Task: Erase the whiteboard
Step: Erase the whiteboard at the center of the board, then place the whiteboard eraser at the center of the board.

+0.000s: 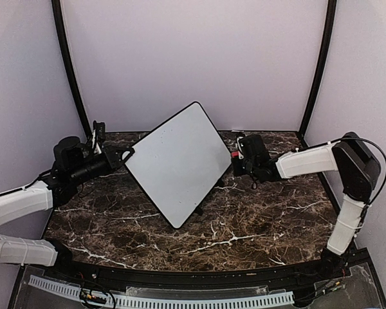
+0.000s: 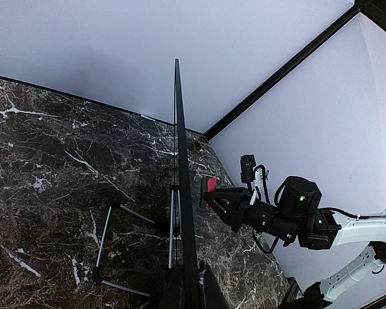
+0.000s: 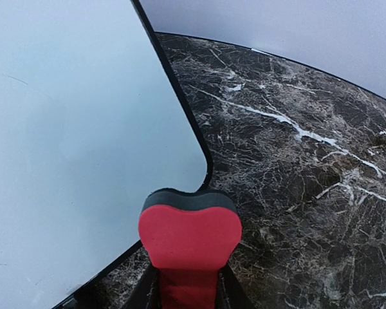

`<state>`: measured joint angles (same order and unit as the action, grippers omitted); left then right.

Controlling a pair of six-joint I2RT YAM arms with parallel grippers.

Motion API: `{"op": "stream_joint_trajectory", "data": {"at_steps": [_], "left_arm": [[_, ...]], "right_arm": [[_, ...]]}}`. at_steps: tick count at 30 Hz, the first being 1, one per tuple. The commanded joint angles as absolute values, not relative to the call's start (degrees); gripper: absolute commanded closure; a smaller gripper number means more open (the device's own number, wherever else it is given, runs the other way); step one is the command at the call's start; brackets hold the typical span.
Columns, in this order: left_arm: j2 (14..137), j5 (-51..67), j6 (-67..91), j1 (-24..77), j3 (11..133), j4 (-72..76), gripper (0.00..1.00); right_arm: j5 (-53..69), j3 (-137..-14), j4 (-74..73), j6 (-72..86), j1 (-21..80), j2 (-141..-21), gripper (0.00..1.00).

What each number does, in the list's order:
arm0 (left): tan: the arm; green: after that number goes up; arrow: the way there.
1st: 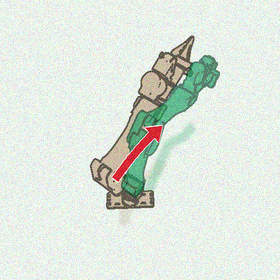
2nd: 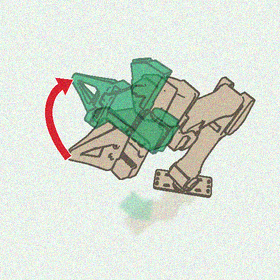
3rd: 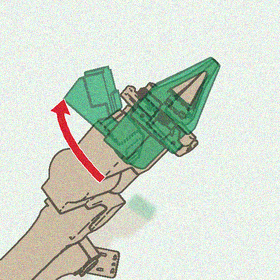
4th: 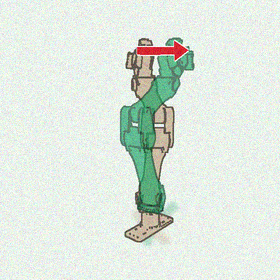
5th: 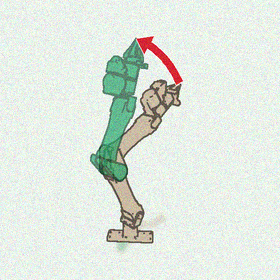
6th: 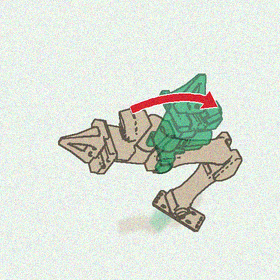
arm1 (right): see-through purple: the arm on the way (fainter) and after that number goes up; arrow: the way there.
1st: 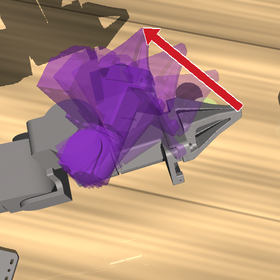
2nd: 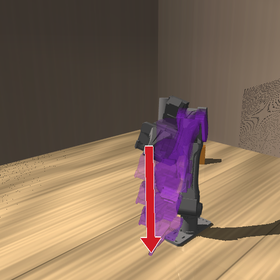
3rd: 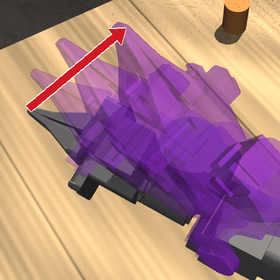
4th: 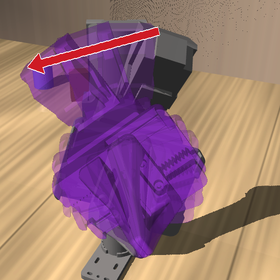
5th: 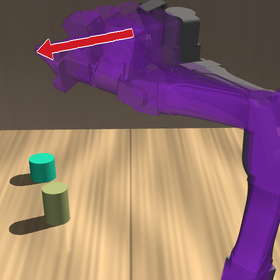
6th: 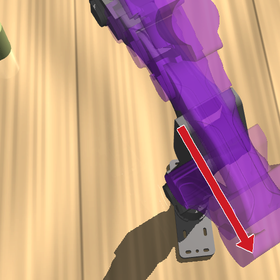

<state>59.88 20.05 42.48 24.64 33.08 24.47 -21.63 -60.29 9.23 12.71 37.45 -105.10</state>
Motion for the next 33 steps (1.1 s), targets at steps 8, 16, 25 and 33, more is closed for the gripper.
{"op": "stream_joint_trajectory", "data": {"at_steps": [8, 16, 25, 33], "left_arm": [[55.43, 23.43, 44.28, 25.22, 31.34, 28.3, 0.86], [53.87, 22.78, 43.62, 25.22, 32.81, 26.48, 0.7], [49.7, 19.9, 40.3, 25.22, 35.21, 21.02, 0.45], [49.09, 18.65, 38.17, 25.2, 36.41, 18.51, 0.44]], "right_arm": [[-17.92, -53.1, 3.18, 17.15, 37.27, -95.11, 0.72], [-15.15, -50.64, 4.12, 18.77, 37.13, -96.32, 0.64], [-11.89, -55.41, 3.01, 20.26, 37.4, -102.77, 0.6], [-9.33, -60.46, 1.31, 18.83, 38.96, -106.91, 0.55]]}}
